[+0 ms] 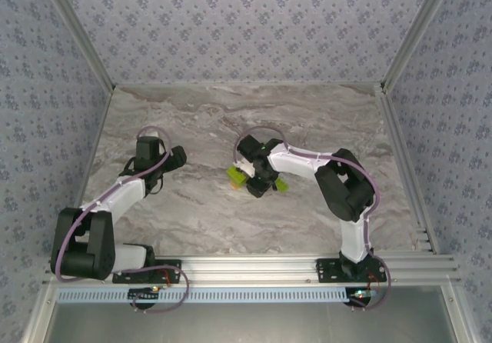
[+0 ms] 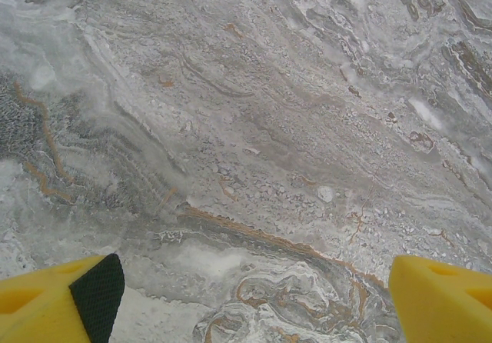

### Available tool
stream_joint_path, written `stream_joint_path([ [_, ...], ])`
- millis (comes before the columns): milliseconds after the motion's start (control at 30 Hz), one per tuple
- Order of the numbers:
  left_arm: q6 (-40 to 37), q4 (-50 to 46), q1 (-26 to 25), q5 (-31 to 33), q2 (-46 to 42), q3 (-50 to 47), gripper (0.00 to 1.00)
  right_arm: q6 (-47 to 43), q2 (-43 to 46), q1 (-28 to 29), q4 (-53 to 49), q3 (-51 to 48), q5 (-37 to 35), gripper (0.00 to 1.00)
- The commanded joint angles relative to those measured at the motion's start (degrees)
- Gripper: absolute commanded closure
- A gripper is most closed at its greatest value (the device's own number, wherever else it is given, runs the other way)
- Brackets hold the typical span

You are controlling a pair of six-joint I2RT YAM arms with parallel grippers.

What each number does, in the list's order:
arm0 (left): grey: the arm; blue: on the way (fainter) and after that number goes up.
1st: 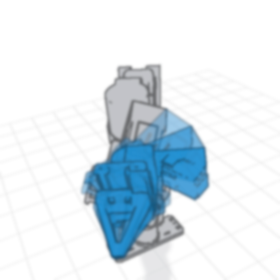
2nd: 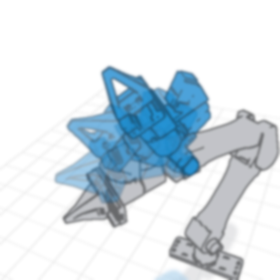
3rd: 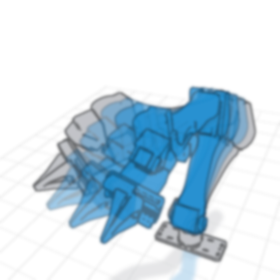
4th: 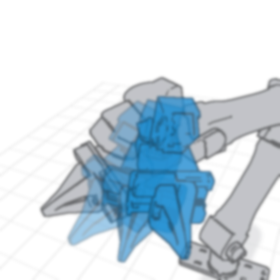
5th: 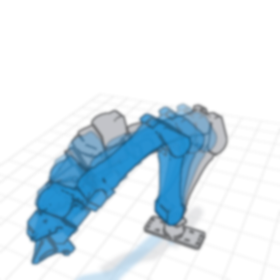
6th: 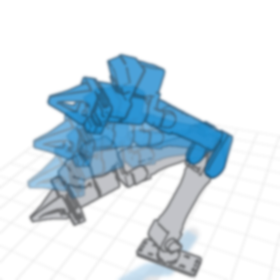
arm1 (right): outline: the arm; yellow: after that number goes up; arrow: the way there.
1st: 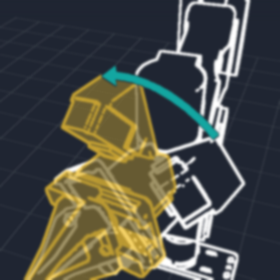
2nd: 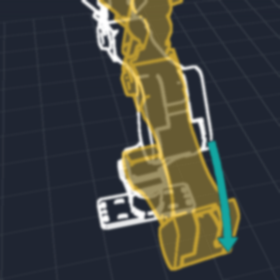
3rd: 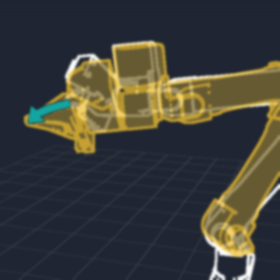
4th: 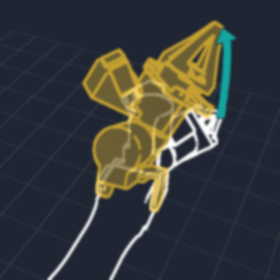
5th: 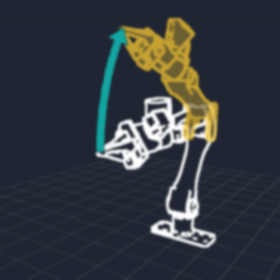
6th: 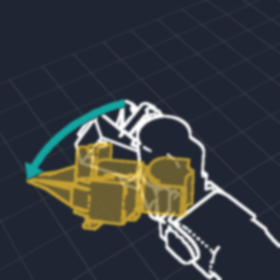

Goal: Assemble a carrot with lego

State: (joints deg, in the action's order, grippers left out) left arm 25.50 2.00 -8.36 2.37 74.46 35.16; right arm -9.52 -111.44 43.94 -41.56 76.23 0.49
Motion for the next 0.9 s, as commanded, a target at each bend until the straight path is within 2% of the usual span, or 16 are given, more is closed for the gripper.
stream_joint_path([
  [0, -0.9, 1.0, 0.2, 0.3, 0.3, 0.6, 0.09, -0.1, 0.1, -0.3, -1.1, 1.0, 0.6, 0.59],
  [300, -0.9, 1.0, 0.1, 0.2, 0.2, 0.5, 0.09, 5.8, 7.8, -2.5, -6.8, 3.2, -0.8, 0.69],
  [467, -0.9, 1.0, 0.2, 0.1, 0.2, 0.6, 0.09, 10.7, 10.2, -2.5, -13.9, 10.7, -1.3, 0.70],
  [633, -0.9, 1.0, 0.2, 0.1, -0.1, 0.4, 0.09, 14.0, 6.7, -2.0, -19.0, 20.7, 0.8, 0.69],
  [867, -0.9, 0.9, 0.2, 0.1, -0.1, 0.4, 0.09, 14.0, -1.9, 1.0, -23.6, 31.5, 1.4, 0.70],
])
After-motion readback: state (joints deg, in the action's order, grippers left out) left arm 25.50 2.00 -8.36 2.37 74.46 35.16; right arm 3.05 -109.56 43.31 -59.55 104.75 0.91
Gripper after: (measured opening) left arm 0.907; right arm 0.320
